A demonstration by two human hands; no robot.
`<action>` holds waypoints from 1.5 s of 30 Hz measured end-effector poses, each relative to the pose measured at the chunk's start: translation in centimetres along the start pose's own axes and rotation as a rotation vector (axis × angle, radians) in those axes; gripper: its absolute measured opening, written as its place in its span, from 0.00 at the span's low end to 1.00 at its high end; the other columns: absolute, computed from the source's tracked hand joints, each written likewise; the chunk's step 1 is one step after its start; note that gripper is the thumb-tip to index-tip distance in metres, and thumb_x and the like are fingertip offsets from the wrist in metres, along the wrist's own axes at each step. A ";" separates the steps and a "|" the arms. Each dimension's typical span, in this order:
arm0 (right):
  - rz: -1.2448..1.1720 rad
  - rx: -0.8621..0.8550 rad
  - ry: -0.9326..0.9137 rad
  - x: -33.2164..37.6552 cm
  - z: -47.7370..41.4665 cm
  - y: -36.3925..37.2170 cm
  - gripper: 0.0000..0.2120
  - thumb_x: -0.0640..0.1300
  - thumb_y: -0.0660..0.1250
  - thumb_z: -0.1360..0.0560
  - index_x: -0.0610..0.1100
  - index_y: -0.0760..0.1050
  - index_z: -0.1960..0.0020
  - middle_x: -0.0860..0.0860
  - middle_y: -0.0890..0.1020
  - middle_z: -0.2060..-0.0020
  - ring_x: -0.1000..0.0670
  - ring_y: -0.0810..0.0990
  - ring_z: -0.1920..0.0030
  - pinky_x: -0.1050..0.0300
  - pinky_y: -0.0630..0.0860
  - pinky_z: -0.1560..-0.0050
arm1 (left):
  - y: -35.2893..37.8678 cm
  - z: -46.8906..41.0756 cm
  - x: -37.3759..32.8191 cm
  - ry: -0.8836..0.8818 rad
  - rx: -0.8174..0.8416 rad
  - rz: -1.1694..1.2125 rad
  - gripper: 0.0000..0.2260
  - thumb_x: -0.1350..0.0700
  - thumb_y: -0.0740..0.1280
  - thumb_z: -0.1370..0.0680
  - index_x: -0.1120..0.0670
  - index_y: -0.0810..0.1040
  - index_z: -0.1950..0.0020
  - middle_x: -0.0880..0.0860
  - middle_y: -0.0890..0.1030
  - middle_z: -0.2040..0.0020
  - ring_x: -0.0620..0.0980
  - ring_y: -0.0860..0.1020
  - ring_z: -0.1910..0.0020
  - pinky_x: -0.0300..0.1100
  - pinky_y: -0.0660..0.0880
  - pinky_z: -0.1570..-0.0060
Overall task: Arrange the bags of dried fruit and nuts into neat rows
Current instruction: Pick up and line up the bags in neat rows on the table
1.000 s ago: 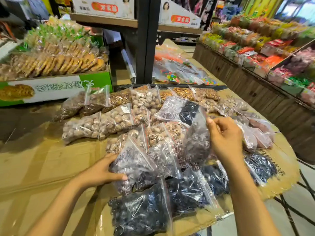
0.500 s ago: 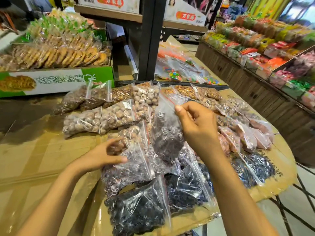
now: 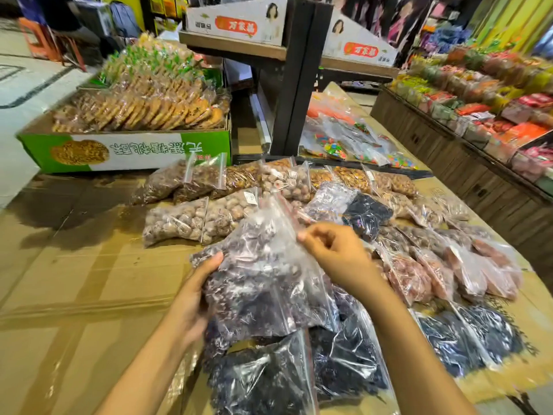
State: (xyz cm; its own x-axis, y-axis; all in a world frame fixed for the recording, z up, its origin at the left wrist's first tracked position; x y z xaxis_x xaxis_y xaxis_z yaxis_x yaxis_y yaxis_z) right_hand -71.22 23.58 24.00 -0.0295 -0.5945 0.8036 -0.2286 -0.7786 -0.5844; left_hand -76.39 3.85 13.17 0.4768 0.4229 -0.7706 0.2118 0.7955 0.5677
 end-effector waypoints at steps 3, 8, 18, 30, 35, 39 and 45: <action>-0.002 0.108 0.128 -3.9 0.6 1.2 0.11 0.47 0.66 0.24 0.46 0.74 0.65 0.56 0.70 0.76 0.61 0.66 0.77 0.72 0.65 0.70 | -4.7 -0.3 -0.8 0.026 -0.119 -0.190 0.48 0.39 0.82 0.55 0.59 0.77 0.40 0.60 0.85 0.50 0.57 0.84 0.58 0.44 0.81 0.63; 0.025 0.091 0.217 -7.4 1.6 1.9 0.10 0.49 0.65 0.24 0.45 0.74 0.61 0.52 0.71 0.73 0.57 0.67 0.74 0.66 0.67 0.69 | -11.7 0.7 -1.7 -0.113 -0.297 -0.697 0.50 0.29 0.75 0.53 0.61 0.75 0.42 0.55 0.84 0.60 0.55 0.81 0.64 0.43 0.76 0.64; 0.054 0.132 0.216 -8.0 0.9 3.8 0.06 0.47 0.64 0.23 0.46 0.75 0.57 0.49 0.74 0.71 0.51 0.70 0.72 0.56 0.67 0.69 | -10.5 1.1 2.4 0.074 -0.301 -1.683 0.36 0.29 0.46 0.26 0.47 0.56 0.22 0.57 0.57 0.22 0.57 0.54 0.24 0.56 0.54 0.27; 0.001 0.073 0.286 -10.4 2.0 2.1 0.06 0.46 0.65 0.23 0.44 0.75 0.55 0.49 0.75 0.72 0.57 0.69 0.77 0.62 0.68 0.73 | -10.0 0.2 0.7 -0.184 -0.225 -1.903 0.38 0.24 0.44 0.32 0.49 0.70 0.37 0.56 0.73 0.37 0.59 0.70 0.36 0.54 0.70 0.37; 0.030 -0.114 0.361 -13.1 2.1 -1.1 0.04 0.43 0.65 0.24 0.44 0.73 0.50 0.48 0.76 0.71 0.50 0.74 0.74 0.51 0.75 0.71 | -6.4 -1.9 0.4 -0.009 -0.210 -1.693 0.42 0.27 0.46 0.30 0.49 0.52 0.22 0.57 0.57 0.23 0.59 0.55 0.24 0.57 0.57 0.27; 0.024 -0.298 0.458 -15.9 1.3 -4.7 0.17 0.48 0.65 0.25 0.49 0.65 0.39 0.48 0.79 0.55 0.46 0.81 0.60 0.43 0.81 0.62 | -0.5 -5.3 -0.4 0.199 -0.043 -1.627 0.40 0.28 0.50 0.29 0.47 0.50 0.22 0.53 0.55 0.22 0.55 0.55 0.24 0.58 0.58 0.27; 0.140 -0.378 0.582 -19.9 -3.7 -9.6 0.39 0.58 0.68 0.29 0.43 0.55 0.27 0.43 0.63 0.28 0.41 0.66 0.31 0.39 0.65 0.33 | 10.9 -12.4 -0.1 0.218 0.314 -1.582 0.40 0.31 0.56 0.28 0.46 0.46 0.21 0.51 0.54 0.21 0.52 0.59 0.25 0.44 0.55 0.29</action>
State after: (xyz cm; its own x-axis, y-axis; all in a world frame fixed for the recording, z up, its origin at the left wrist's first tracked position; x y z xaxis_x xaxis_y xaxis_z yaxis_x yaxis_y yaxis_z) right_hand -72.07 43.68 14.04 -0.5743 -0.3979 0.7154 -0.5041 -0.5167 -0.6920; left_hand -84.67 17.88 15.84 -0.4909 -0.6136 -0.6185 0.5149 0.3683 -0.7741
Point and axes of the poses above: each hand's wrist, its own z-axis away from the middle knuckle, its own y-axis out of the palm, x = y × z, the point moved 5 cm from there along -z, towards the middle knuckle
